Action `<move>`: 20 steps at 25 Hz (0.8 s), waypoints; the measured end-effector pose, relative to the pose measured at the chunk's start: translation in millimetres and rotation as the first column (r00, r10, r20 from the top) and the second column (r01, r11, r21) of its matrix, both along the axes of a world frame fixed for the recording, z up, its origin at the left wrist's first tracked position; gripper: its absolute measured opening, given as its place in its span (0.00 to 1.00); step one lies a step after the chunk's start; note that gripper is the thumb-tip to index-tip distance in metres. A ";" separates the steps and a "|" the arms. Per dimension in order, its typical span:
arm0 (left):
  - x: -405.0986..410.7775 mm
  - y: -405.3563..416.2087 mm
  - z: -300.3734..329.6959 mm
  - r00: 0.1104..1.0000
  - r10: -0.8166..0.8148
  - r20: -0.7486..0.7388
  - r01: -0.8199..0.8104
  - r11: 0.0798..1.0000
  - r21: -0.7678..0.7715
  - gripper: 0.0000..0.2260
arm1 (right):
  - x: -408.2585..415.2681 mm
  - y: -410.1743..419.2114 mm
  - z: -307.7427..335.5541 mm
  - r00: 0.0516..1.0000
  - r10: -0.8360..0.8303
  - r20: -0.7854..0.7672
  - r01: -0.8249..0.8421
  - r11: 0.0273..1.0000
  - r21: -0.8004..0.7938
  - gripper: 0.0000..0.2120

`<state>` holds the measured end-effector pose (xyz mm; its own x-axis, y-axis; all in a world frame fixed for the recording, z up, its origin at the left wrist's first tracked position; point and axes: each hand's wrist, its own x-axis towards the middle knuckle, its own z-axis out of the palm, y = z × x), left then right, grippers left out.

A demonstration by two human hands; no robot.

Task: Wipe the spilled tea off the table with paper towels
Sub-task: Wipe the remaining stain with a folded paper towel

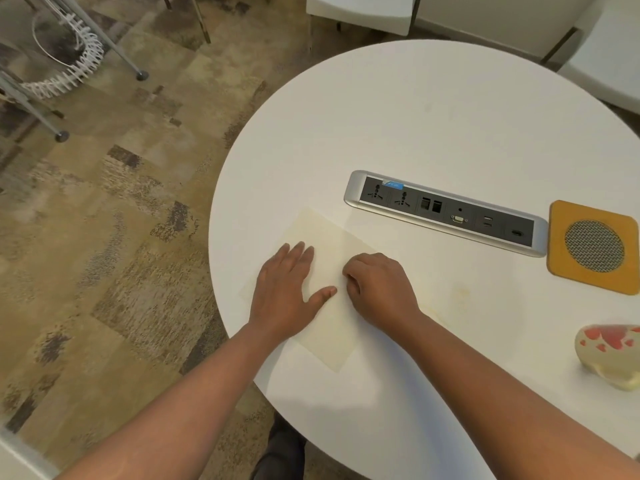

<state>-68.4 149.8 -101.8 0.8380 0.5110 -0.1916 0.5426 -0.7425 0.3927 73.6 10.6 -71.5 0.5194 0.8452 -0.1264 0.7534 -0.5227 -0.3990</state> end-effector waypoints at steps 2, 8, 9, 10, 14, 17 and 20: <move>-0.3 -0.1 1.0 0.998 -0.054 0.031 0.054 0.999 -0.006 0.29 | 0.5 -2.9 1.2 0.998 -0.047 -0.032 0.048 0.998 0.033 0.07; 2.8 4.5 13.0 0.999 -0.039 -0.015 0.040 0.991 0.125 0.21 | -23.2 -8.3 -9.0 0.994 -0.020 0.112 0.046 0.970 -0.237 0.31; 2.4 7.2 14.1 0.998 -0.065 -0.008 0.066 0.988 0.140 0.21 | -24.3 -9.4 -11.3 0.994 -0.017 0.107 0.041 0.973 -0.227 0.31; 2.2 10.4 14.8 0.995 -0.102 0.003 0.100 0.984 0.145 0.21 | -23.1 -10.4 -12.4 0.996 -0.020 0.083 0.037 0.978 -0.205 0.30; 1.3 21.9 13.0 0.981 -0.190 -0.037 0.191 0.982 0.008 0.31 | -6.0 -10.2 -7.9 0.995 0.002 0.096 0.014 0.986 -0.167 0.29; -1.4 31.3 6.1 0.983 -0.183 0.005 0.183 0.978 -0.099 0.34 | 14.1 -7.8 -4.3 0.991 0.071 0.118 -0.043 0.974 -0.225 0.24; -7.7 38.3 -0.4 0.979 -0.199 0.053 0.204 0.973 -0.111 0.32 | 20.2 -5.9 -4.9 0.988 0.112 0.108 -0.084 0.968 -0.238 0.12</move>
<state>-76.1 188.1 -102.2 0.9298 0.3070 -0.2029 0.3679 -0.7834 0.5010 93.9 4.6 -76.4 0.4590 0.8472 -0.2674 0.8402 -0.5118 -0.1793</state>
